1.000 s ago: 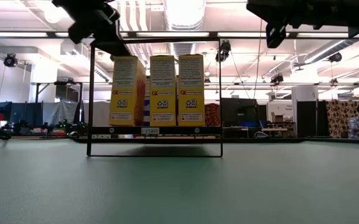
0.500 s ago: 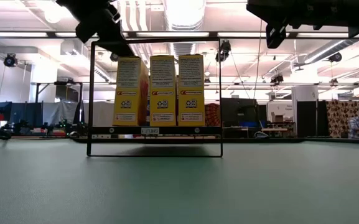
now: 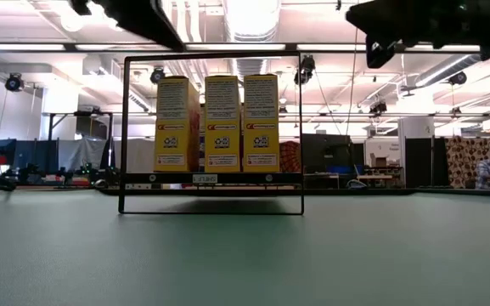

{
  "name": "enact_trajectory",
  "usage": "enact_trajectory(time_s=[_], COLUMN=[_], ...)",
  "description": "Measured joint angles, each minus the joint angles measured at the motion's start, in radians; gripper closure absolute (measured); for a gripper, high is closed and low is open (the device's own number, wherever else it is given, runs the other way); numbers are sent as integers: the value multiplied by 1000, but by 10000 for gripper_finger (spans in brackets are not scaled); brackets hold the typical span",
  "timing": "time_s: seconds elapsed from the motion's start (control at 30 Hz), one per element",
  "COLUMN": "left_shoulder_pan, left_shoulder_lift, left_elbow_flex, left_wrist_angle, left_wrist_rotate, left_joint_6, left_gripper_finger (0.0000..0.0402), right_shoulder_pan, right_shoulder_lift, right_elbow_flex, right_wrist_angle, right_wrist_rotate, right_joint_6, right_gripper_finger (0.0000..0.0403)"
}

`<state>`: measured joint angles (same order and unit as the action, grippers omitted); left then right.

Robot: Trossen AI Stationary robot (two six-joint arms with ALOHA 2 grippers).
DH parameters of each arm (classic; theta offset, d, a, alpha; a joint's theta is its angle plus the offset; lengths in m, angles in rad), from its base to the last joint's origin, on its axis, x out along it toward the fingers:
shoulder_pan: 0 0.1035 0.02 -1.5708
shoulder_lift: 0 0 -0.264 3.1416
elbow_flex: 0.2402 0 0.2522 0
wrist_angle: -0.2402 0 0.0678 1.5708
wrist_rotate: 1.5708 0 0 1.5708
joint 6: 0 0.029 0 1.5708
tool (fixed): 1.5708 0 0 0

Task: Stack cereal on shelf
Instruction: Return to Home Position

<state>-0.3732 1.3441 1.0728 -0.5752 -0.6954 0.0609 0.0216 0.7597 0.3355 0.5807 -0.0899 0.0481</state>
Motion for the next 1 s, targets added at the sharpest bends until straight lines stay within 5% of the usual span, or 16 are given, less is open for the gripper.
enact_trajectory(time_s=[0.27, 0.63, 1.0], left_shoulder_pan=[-13, 15, 17], left_shoulder_lift=[-204, -537, -745], left_elbow_flex=[-171, -544, -728], left_wrist_angle=[332, 728, 851], left_wrist_rotate=[208, 210, 210], left_joint_6=[200, 244, 265], left_gripper_finger=[402, 401, 401], right_shoulder_pan=[-2, -2, -2], right_shoulder_lift=[-121, -327, -456], right_elbow_flex=[-93, -217, -319], right_wrist_angle=[2, 0, -1], right_wrist_rotate=[-42, -41, -38], right_joint_6=[-91, -116, -201], right_gripper_finger=[376, 376, 376])
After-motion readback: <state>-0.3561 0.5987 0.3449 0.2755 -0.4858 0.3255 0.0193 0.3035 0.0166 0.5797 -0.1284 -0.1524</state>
